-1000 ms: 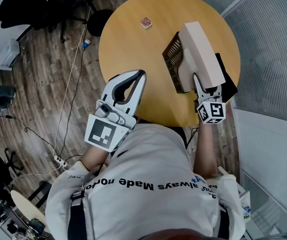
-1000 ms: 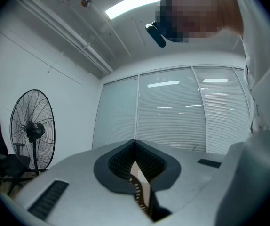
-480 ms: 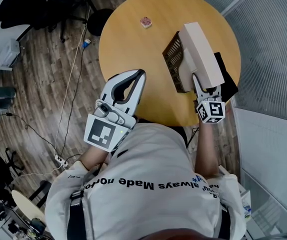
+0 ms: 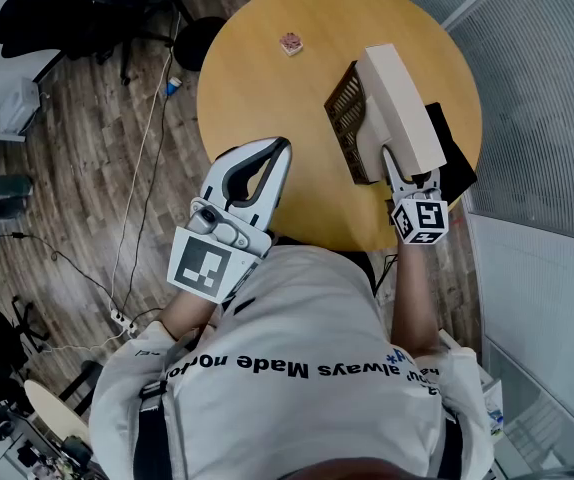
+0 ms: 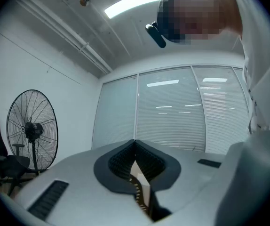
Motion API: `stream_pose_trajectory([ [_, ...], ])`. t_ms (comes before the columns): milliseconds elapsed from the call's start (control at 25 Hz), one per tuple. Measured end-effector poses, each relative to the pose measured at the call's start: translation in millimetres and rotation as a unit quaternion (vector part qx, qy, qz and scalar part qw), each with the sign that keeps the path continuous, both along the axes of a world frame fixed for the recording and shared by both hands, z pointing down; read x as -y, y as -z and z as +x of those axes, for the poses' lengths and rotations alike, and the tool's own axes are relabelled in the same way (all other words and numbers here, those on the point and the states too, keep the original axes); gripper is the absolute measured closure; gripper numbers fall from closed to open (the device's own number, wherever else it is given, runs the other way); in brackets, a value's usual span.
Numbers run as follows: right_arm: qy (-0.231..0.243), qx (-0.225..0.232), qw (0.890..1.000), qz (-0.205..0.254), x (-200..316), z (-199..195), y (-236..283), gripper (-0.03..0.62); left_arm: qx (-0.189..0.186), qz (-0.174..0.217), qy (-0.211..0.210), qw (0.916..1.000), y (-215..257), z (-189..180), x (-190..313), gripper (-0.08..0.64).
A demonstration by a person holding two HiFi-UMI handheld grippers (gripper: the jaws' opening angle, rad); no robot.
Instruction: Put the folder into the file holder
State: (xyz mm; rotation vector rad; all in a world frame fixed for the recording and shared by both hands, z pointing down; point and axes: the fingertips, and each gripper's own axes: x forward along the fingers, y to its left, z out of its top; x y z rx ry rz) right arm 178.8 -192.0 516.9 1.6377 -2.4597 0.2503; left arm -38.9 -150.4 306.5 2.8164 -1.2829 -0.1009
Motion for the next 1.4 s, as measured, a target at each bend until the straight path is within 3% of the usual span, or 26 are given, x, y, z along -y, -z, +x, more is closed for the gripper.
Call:
stream_pose_trajectory([
  [1400, -0.005, -0.017, 0.999, -0.032, -2.6, -2.0, -24.2, 0.311, 0.003, -0.003, 0.002, 1.0, -5.6, -1.6, -3.3, 0.535],
])
